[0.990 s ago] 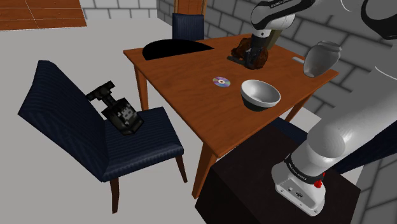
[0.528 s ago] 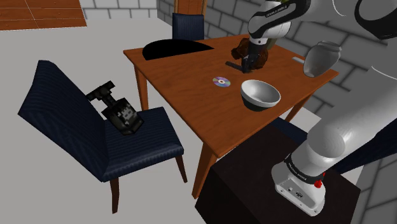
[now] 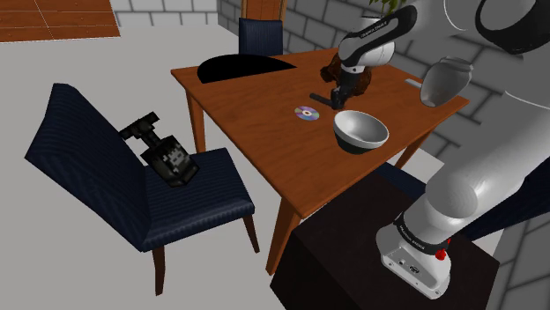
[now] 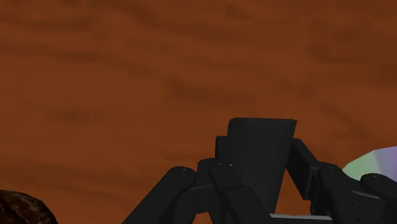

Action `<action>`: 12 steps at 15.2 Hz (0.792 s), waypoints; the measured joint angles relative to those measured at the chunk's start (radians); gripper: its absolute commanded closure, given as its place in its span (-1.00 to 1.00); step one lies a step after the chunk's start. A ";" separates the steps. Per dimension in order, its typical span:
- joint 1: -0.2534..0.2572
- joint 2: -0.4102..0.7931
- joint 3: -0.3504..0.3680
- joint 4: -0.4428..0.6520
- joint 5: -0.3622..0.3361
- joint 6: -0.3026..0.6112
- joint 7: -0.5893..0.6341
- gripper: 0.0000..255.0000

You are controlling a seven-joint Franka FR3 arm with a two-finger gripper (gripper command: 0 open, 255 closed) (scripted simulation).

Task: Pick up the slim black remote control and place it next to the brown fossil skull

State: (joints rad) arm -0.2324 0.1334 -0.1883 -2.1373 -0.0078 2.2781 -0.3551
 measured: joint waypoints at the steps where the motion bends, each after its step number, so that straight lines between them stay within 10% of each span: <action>1: 0.000 0.005 0.000 -0.008 0.001 0.013 0.000 1.00; 9: -0.001 0.025 0.001 -0.023 0.006 0.048 -0.002 1.00; 10: -0.001 0.025 0.001 -0.023 0.006 0.048 -0.002 -1.00; 12: -0.001 0.025 0.001 -0.023 0.006 0.048 -0.002 -1.00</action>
State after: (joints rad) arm -0.2329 0.1587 -0.1868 -2.1601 -0.0020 2.3266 -0.3571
